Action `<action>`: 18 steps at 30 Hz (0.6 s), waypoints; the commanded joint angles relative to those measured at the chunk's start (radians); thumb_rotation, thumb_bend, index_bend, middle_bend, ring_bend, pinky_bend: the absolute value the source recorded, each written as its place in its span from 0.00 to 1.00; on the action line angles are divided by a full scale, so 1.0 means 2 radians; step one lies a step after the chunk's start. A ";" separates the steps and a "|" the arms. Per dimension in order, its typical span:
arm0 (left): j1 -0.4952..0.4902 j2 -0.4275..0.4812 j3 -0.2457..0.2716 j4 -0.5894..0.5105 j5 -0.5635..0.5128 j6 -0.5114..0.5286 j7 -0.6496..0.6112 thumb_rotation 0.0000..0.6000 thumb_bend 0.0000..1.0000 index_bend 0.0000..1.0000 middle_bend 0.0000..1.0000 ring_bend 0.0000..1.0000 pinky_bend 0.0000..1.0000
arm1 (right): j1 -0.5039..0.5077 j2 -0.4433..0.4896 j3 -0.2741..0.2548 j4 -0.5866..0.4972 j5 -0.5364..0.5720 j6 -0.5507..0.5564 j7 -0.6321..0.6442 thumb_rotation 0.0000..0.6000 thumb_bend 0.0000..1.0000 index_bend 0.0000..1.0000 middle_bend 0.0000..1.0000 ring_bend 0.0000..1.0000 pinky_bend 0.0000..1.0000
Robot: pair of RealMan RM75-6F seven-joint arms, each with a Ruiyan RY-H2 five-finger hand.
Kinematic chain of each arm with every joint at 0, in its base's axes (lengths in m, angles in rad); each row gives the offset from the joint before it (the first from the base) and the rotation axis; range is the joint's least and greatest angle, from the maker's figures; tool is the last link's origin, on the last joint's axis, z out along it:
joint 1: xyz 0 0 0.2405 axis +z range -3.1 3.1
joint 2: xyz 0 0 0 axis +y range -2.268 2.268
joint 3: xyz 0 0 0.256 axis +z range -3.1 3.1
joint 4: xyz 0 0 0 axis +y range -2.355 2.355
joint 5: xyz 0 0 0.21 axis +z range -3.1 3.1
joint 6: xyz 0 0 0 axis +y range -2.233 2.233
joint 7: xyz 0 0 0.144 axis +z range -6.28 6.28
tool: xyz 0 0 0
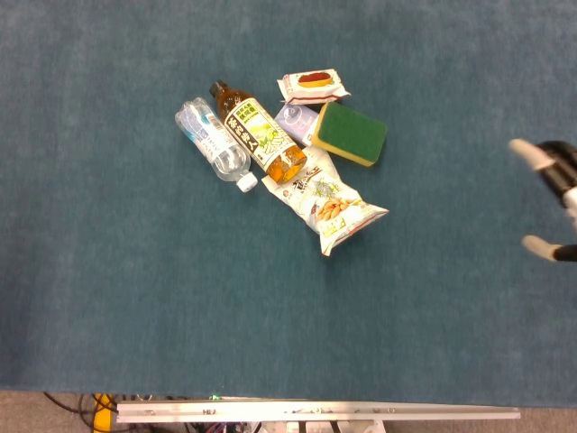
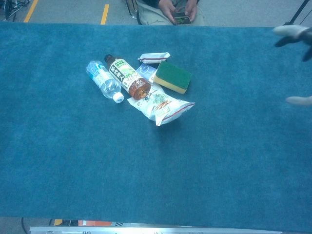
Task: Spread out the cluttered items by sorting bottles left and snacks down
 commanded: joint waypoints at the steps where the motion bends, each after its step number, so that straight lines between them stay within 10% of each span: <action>1: 0.002 0.004 0.005 -0.004 0.008 0.002 0.004 1.00 0.26 0.20 0.14 0.05 0.16 | 0.036 -0.018 0.009 -0.015 -0.005 -0.046 -0.032 1.00 0.00 0.05 0.24 0.17 0.36; 18: 0.018 0.016 0.018 -0.002 0.027 0.020 -0.019 1.00 0.26 0.20 0.14 0.05 0.16 | 0.162 -0.179 0.053 0.014 0.127 -0.200 -0.220 1.00 0.00 0.05 0.24 0.17 0.36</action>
